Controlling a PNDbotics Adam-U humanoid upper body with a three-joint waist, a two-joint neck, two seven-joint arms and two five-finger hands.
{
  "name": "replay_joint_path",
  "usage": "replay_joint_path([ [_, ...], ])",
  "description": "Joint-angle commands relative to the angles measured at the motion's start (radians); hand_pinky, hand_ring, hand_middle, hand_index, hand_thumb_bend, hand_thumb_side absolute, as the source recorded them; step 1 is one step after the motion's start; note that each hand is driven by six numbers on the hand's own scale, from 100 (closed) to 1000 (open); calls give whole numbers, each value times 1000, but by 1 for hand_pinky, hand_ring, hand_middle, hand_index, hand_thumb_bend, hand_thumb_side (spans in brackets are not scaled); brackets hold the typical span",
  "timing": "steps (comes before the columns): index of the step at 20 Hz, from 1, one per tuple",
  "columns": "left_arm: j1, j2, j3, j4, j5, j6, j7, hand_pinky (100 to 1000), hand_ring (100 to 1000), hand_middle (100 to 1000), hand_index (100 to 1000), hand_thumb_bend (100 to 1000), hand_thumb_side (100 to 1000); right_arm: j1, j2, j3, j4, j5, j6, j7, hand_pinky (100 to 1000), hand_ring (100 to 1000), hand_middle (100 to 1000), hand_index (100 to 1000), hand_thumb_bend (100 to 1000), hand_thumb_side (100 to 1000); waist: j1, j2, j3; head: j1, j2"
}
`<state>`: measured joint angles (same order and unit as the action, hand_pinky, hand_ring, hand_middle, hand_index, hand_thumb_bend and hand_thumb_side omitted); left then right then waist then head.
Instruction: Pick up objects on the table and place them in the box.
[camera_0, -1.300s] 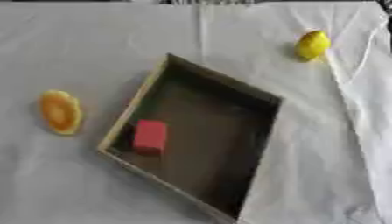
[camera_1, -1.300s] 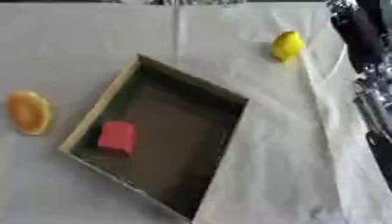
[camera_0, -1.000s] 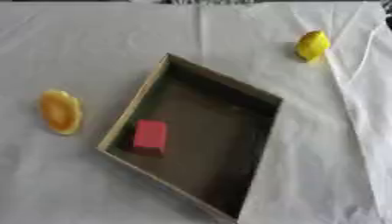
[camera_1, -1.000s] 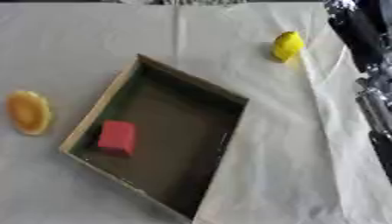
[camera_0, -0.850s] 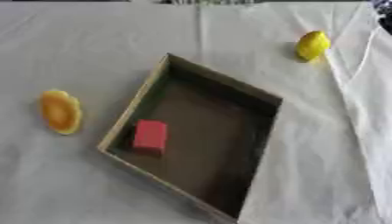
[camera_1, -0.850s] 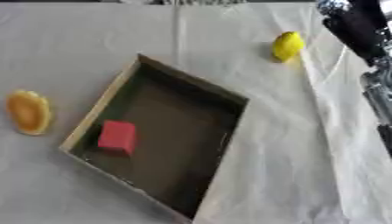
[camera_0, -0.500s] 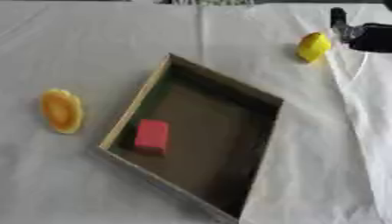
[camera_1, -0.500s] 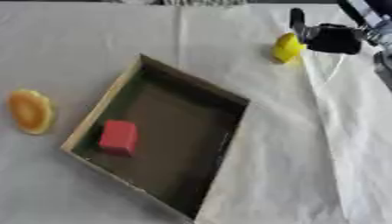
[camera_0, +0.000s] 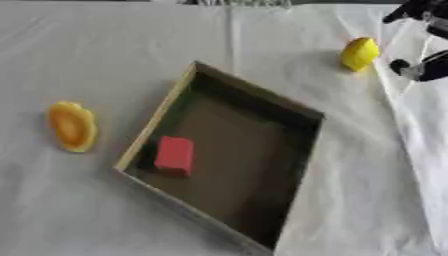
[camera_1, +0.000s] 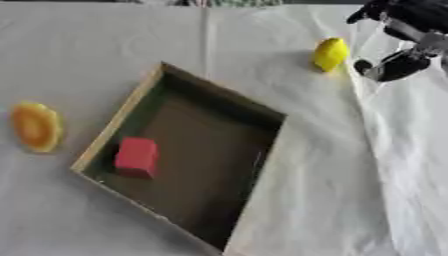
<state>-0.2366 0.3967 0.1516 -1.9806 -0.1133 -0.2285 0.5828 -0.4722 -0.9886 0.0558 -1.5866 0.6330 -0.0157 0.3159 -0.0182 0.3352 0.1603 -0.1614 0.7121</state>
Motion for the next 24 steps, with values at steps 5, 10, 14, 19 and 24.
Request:
replay_joint_path([
  [5, -2, 31, -1, -19, 6, 1, -6, 754, 742, 739, 848, 253, 606, -39, -53, 9, 49, 41, -3, -24, 922, 926, 876, 917, 292, 100, 1, -21, -1, -4, -6],
  [10, -3, 27, -2, -19, 9, 3, -7, 754, 741, 739, 847, 250, 610, -75, -38, 38, 118, 70, -25, -18, 927, 934, 889, 931, 344, 100, 3, -15, 3, -10, -9],
  [14, -6, 24, -4, -19, 11, 2, -9, 753, 741, 739, 847, 246, 614, -113, -21, 64, 208, 140, -58, -20, 930, 936, 894, 950, 382, 100, 5, -8, 8, -15, -15],
  [19, -7, 20, -5, -19, 15, 4, -10, 753, 740, 739, 846, 242, 618, -162, 6, 82, 299, 207, -94, -53, 927, 932, 894, 963, 398, 100, 7, 2, 13, -17, -19],
  [24, -9, 17, -8, -19, 17, 5, -15, 754, 740, 739, 844, 238, 622, -201, 34, 85, 352, 224, -108, -101, 922, 926, 892, 959, 380, 100, 10, 10, 17, -18, -25],
])
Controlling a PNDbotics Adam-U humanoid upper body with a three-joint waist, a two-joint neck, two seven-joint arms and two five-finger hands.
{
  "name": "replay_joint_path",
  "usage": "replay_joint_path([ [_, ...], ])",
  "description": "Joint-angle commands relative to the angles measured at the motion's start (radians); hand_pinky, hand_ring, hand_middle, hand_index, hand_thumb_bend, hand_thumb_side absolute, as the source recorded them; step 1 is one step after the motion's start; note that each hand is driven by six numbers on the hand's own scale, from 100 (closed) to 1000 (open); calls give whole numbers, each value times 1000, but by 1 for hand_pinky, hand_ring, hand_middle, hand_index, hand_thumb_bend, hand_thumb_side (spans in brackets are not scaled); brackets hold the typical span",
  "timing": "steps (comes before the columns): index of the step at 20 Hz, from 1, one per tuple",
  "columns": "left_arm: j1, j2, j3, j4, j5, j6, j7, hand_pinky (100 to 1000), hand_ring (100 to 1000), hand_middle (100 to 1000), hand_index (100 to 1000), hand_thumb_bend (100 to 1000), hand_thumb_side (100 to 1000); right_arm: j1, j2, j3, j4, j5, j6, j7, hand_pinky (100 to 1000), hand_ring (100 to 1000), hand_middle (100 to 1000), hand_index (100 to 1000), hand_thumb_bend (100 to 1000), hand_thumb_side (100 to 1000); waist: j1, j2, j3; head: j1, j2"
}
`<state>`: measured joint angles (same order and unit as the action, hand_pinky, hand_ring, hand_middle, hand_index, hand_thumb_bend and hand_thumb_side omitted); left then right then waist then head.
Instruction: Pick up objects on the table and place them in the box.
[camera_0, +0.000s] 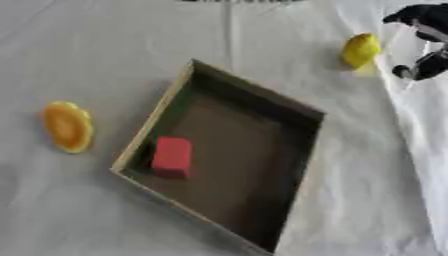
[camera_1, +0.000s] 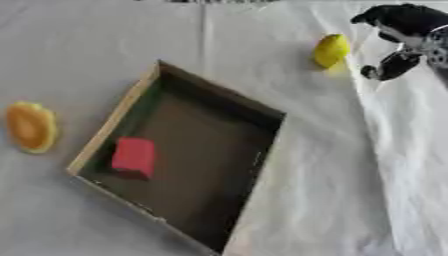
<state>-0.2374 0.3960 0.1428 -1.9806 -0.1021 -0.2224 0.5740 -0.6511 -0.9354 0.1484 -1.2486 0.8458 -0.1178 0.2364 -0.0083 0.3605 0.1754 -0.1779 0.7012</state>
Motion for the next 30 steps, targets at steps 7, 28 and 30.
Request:
replay_joint_path([
  [7, -12, 16, -1, -19, 8, 0, -11, 754, 740, 739, 843, 235, 624, -31, -6, -3, 8, 2, -14, -36, 918, 920, 891, 956, 368, 100, 0, -8, 5, 1, -17],
  [28, -14, 6, -2, -19, 13, -1, -11, 754, 738, 737, 843, 229, 634, -115, 54, 38, 104, 88, -61, -10, 918, 922, 889, 938, 359, 100, -2, 6, 12, -7, -32],
  [30, -13, 5, -2, -19, 14, -1, -11, 754, 738, 737, 843, 228, 636, -119, 60, 39, 112, 100, -60, -15, 910, 913, 868, 913, 320, 100, -2, 9, 13, -8, -32],
])
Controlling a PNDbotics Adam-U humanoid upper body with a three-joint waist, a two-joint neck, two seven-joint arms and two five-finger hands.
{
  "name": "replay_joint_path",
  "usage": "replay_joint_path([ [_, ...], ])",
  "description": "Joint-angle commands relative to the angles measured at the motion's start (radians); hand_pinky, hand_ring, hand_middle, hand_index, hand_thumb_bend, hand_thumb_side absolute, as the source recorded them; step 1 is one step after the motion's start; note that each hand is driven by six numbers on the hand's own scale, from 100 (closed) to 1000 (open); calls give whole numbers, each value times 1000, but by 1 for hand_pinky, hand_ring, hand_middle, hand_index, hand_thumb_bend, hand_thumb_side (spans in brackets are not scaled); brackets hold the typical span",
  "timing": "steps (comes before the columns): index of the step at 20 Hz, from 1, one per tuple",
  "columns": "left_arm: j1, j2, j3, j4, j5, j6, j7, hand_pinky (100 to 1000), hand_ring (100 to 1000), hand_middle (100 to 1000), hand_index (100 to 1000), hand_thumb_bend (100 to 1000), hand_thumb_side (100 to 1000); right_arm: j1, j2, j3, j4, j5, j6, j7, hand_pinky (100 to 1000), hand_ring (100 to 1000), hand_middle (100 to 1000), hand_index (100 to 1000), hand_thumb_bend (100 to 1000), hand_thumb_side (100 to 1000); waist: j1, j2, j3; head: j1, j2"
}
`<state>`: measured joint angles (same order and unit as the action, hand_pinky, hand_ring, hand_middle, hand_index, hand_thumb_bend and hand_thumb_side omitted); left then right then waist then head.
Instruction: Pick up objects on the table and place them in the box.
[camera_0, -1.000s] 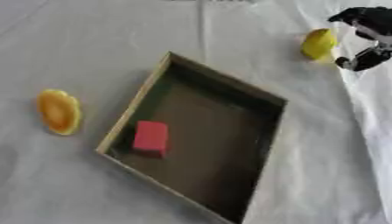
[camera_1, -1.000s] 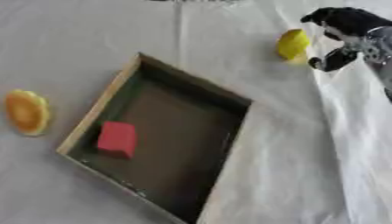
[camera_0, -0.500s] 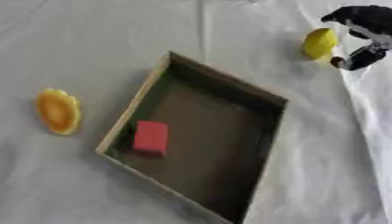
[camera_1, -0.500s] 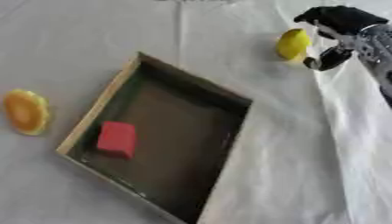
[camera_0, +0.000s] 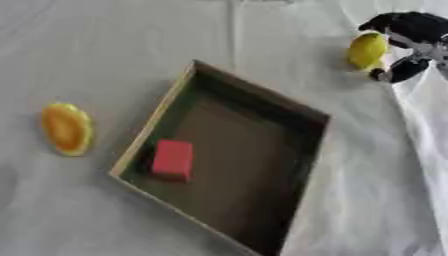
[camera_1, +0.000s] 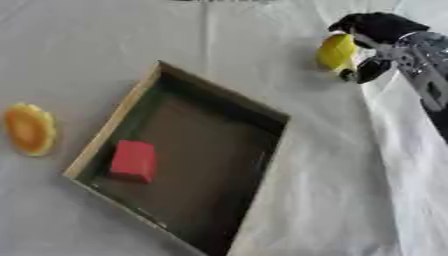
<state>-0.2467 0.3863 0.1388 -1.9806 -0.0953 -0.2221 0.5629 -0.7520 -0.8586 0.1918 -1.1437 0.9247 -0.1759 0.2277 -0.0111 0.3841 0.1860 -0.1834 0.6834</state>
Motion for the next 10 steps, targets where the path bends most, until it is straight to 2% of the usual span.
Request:
replay_joint_path([
  [1, -3, 14, 2, -19, 7, -1, 0, 753, 738, 737, 843, 228, 636, -20, -14, -4, 11, 23, -2, -8, 904, 902, 844, 895, 298, 100, 1, -14, 3, -2, -13],
  [4, -3, 14, 3, -19, 8, 0, 2, 753, 738, 737, 843, 227, 636, -23, -7, -6, 15, 4, 0, -23, 879, 853, 741, 801, 247, 100, 2, -13, 3, -1, -11],
  [5, -2, 13, 4, -19, 8, 0, 2, 754, 738, 737, 843, 226, 637, -23, -5, -6, 13, -9, 2, -33, 873, 843, 712, 779, 291, 100, 2, -13, 2, -1, -10],
  [7, -2, 13, 3, -19, 8, 1, 2, 754, 738, 737, 843, 226, 637, -22, -5, -6, 6, -37, 6, -52, 862, 826, 664, 735, 279, 100, 1, -13, 1, 0, -9],
  [10, -2, 13, 3, -19, 8, 2, 1, 754, 738, 736, 843, 225, 637, -19, -8, -5, -6, -73, 13, -65, 847, 794, 605, 677, 148, 100, -1, -15, 0, 1, -6],
])
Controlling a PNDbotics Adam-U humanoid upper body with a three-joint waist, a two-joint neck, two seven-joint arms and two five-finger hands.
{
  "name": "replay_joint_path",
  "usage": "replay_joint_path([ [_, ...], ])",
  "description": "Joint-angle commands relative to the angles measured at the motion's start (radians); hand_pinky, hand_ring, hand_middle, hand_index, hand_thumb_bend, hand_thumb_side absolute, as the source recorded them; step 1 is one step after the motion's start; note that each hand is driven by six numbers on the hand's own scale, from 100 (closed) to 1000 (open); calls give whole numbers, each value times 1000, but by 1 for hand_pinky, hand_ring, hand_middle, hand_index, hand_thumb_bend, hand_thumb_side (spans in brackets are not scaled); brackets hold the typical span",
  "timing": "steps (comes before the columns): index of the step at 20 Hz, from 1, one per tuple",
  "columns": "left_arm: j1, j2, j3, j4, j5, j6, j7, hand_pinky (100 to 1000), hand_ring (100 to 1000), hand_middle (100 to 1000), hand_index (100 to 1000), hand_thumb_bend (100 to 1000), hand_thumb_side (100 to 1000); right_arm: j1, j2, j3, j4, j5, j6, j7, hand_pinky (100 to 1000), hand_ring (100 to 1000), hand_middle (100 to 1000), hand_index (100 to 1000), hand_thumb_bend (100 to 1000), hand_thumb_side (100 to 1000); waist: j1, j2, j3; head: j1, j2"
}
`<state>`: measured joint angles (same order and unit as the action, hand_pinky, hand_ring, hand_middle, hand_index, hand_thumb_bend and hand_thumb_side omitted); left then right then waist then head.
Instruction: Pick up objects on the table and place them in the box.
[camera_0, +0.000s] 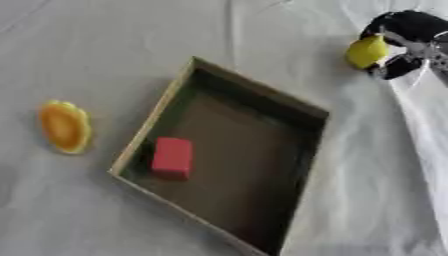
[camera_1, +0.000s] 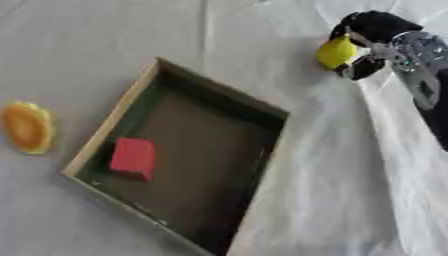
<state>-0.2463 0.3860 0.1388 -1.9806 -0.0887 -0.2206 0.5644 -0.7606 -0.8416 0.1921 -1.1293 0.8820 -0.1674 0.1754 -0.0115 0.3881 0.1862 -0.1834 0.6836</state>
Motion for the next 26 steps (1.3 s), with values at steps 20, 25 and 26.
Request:
replay_joint_path([
  [20, -3, 25, -3, -19, 2, 3, -8, 755, 737, 737, 844, 230, 627, 179, -169, 23, -853, -483, 144, -32, 803, 623, 530, 609, 100, 100, -3, -48, -9, 3, 6],
  [25, -7, 31, -11, -19, 8, 3, -20, 756, 736, 737, 844, 234, 622, 121, -157, 147, -870, -505, 4, -21, 803, 630, 541, 620, 100, 100, -3, -61, -7, -1, 13],
  [26, -8, 30, -12, -19, 8, 2, -21, 756, 736, 737, 844, 234, 622, 108, -150, 172, -870, -495, -15, -11, 806, 634, 545, 625, 100, 100, -3, -64, -8, -2, 15],
])
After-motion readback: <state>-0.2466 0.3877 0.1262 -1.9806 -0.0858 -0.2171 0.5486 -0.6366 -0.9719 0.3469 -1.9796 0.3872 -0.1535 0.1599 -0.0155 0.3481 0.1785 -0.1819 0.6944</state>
